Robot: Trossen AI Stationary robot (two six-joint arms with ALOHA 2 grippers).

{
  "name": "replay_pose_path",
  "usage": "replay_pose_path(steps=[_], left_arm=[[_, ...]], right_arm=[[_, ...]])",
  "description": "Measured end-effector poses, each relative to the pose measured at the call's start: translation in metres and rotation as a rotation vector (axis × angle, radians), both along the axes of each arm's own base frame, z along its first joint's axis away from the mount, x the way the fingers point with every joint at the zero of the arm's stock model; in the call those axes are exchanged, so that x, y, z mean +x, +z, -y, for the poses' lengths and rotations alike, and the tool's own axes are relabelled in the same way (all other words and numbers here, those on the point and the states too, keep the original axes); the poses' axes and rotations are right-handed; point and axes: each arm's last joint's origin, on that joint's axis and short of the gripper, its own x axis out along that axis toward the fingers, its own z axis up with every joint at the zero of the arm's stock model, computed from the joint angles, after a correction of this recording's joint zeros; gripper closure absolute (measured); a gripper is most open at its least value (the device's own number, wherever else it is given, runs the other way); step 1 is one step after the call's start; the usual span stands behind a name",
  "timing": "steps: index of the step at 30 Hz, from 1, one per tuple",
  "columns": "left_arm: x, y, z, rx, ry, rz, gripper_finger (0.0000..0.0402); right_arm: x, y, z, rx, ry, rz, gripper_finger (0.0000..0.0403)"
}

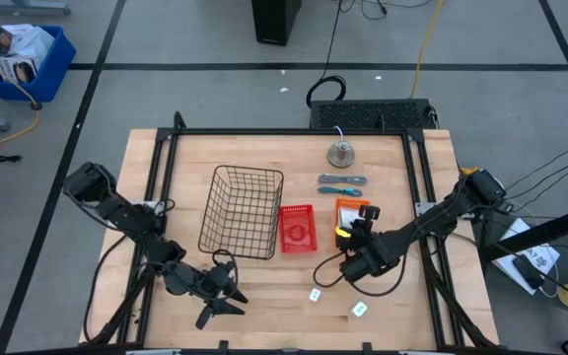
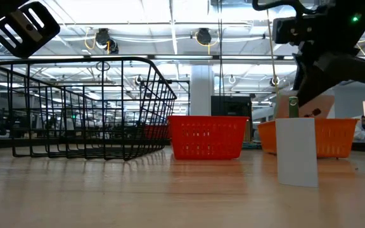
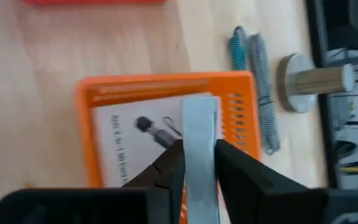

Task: Pick and place items into bin
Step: Put the card reader box into the orange basket, then put the left white charger adapter into the red basket

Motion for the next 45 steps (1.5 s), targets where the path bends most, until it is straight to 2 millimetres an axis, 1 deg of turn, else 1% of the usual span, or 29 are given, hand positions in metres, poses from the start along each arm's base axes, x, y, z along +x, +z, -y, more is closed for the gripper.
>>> replay_pose_path(steps=[5, 10, 13, 16, 19, 24, 26, 29, 34, 36, 42, 45], left_arm=[[0.0, 0.0, 0.0, 0.0, 0.0, 0.0, 0.0254], [0.0, 0.0, 0.0, 0.0, 0.0, 0.0, 0.0254], [0.0, 0.0, 0.0, -0.002, 0.001, -0.001, 0.0254], [0.0, 0.0, 0.0, -0.001, -0.002, -0.001, 0.0254], [-0.001, 0.0, 0.001, 0.005, -0.004, 0.002, 0.0254], [-0.002, 0.0, 0.002, 0.008, -0.011, 0.004, 0.0254], [-0.002, 0.0, 0.003, 0.01, -0.015, 0.004, 0.0254], [-0.003, 0.0, 0.004, 0.015, -0.021, 0.006, 0.0254], [-0.003, 0.0, 0.004, 0.016, -0.021, 0.006, 0.0254], [-0.003, 0.0, 0.004, 0.016, -0.021, 0.007, 0.0254], [-0.003, 0.0, 0.004, 0.016, -0.021, 0.007, 0.0254], [-0.003, 0.0, 0.004, 0.016, -0.021, 0.007, 0.0254]], right_arm=[[0.002, 0.004, -0.004, 0.031, 0.017, -0.002, 0.0261], [0.007, 0.012, -0.006, 0.056, 0.015, 0.022, 0.0202], [0.014, 0.023, -0.012, 0.151, -0.018, 0.066, 0.0179], [0.024, 0.035, -0.022, 0.259, 0.003, 0.134, 0.0171], [0.033, 0.043, -0.034, 0.356, 0.05, 0.212, 0.0173], [0.046, 0.052, -0.056, 0.486, 0.175, 0.382, 0.0183], [0.049, 0.052, -0.063, 0.525, 0.223, 0.442, 0.0186], [0.05, 0.048, -0.072, 0.56, 0.288, 0.481, 0.0188], [0.048, 0.04, -0.08, 0.627, 0.313, 0.547, 0.0188], [0.045, 0.034, -0.082, 0.64, 0.321, 0.556, 0.0188], [0.035, 0.008, -0.086, 0.72, 0.262, 0.62, 0.0189], [0.029, -0.007, -0.086, 0.704, 0.223, 0.604, 0.0192]])
